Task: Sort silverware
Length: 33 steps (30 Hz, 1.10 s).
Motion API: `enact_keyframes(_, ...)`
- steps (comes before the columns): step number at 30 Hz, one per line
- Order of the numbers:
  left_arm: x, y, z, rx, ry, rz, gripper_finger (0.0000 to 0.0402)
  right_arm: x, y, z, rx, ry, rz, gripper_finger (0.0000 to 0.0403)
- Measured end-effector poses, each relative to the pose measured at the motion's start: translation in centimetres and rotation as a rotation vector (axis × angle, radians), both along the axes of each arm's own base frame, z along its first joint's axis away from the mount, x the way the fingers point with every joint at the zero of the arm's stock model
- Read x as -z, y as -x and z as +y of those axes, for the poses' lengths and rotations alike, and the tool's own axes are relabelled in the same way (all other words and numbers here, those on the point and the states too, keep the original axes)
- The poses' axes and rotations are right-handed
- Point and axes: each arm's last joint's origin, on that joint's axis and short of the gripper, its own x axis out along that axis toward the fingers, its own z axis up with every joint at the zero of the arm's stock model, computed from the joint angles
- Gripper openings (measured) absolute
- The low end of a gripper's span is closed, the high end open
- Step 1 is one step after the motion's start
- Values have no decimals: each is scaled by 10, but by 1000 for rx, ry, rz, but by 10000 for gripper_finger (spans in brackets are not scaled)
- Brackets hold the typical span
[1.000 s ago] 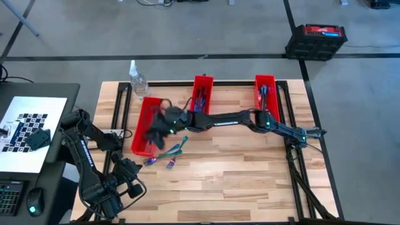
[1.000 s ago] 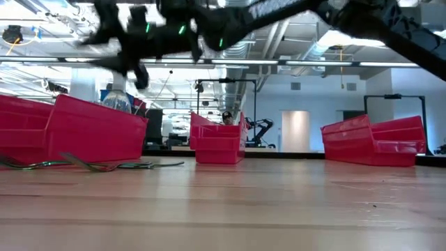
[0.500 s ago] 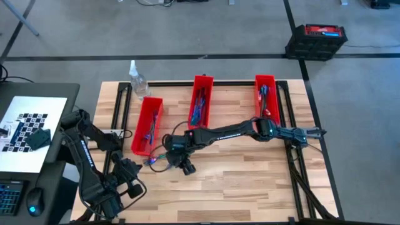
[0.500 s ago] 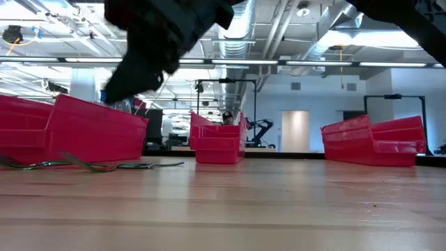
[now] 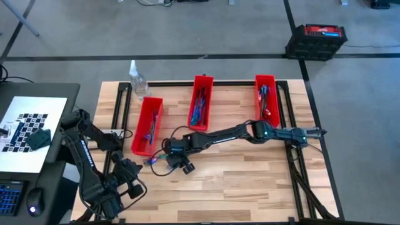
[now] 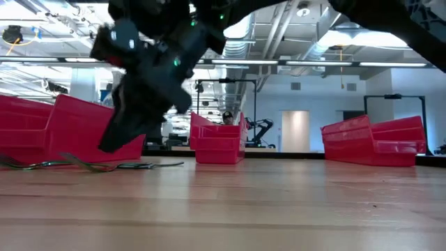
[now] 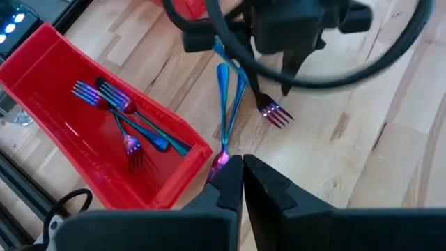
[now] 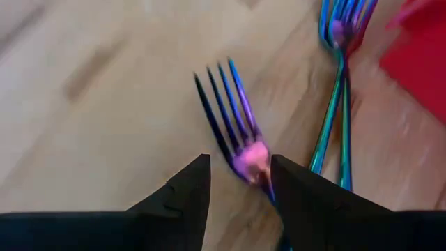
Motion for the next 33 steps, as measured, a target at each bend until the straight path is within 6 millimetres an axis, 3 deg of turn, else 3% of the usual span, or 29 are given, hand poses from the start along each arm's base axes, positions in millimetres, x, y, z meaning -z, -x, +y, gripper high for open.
enact_keyframes(5,1,0,0,1,2,-2,0,19,-6,-6,25,73,-12,138)
enact_keyframes(13,1,0,0,1,3,-2,0,26,-1,-14,73,63,72,138)
enact_keyframes(23,1,0,0,1,3,-2,0,30,11,21,221,6,182,138)
enact_keyframes(33,1,0,-1,-12,16,-12,0,31,14,36,486,-148,232,138)
